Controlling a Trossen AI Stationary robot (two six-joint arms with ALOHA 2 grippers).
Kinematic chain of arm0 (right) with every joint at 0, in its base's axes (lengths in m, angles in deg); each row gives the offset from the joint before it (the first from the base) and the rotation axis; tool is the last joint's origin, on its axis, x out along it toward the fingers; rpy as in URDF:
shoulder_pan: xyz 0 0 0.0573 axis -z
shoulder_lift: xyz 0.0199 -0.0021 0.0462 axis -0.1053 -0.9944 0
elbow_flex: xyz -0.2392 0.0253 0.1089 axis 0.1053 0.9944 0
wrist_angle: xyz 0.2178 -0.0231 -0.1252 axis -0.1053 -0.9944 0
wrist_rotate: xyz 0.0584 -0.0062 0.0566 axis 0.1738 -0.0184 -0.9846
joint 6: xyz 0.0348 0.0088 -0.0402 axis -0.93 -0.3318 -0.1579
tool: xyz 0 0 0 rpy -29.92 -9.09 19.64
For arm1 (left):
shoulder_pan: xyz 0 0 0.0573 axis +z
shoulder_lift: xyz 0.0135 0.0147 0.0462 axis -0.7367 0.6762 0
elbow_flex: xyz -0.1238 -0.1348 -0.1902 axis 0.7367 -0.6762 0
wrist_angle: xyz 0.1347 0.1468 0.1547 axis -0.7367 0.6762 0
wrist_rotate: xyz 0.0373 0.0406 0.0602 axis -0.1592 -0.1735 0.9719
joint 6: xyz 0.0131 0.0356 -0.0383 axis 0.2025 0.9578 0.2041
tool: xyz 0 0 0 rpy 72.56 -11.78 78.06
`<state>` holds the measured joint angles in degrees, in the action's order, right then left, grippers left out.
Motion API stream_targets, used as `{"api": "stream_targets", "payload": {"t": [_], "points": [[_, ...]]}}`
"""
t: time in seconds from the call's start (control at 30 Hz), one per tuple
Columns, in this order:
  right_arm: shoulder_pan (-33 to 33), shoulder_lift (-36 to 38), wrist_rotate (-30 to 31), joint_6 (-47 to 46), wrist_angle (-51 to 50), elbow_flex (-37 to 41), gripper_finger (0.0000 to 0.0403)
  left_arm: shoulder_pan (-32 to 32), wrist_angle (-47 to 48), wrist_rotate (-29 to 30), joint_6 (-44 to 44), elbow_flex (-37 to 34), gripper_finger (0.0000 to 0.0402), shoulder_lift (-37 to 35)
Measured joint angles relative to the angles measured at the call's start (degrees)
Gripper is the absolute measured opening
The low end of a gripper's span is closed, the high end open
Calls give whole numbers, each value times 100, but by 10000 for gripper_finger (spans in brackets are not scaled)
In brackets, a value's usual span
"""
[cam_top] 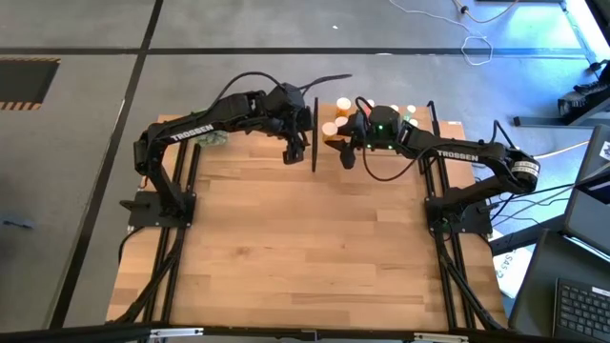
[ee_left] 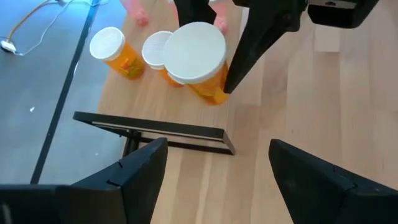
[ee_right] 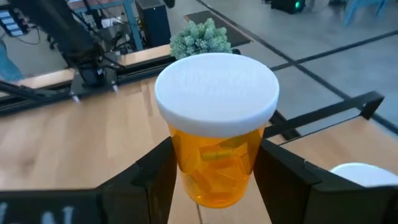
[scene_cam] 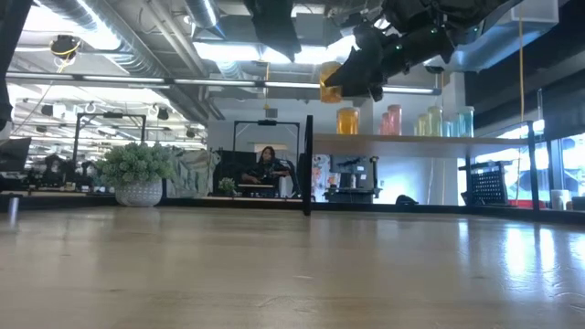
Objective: Pick and place medicine bottles onto shelf by color
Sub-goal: Put the orange pill bottle on the shelf aligned with the other orange pill bottles
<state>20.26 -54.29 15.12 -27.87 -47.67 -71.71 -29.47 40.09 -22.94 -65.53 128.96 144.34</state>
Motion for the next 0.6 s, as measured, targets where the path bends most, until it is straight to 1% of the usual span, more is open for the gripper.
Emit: {"api": "stream_targets", "payload": {"t": [0.1,0.27,0.33,0.47,0.6], "points": [[0,9,-74,-202,-42,0,194,10,2,0,11,0,276,0],[-4,51,-647,-651,11,2,194,36,0,0,17,0,276,0],[-17,148,-806,-663,7,2,194,49,1,0,17,0,276,0],[-75,490,-713,-652,-97,2,194,76,2,0,39,0,276,0],[-79,1004,-703,-641,-410,2,194,76,0,1,76,0,276,0]]}}
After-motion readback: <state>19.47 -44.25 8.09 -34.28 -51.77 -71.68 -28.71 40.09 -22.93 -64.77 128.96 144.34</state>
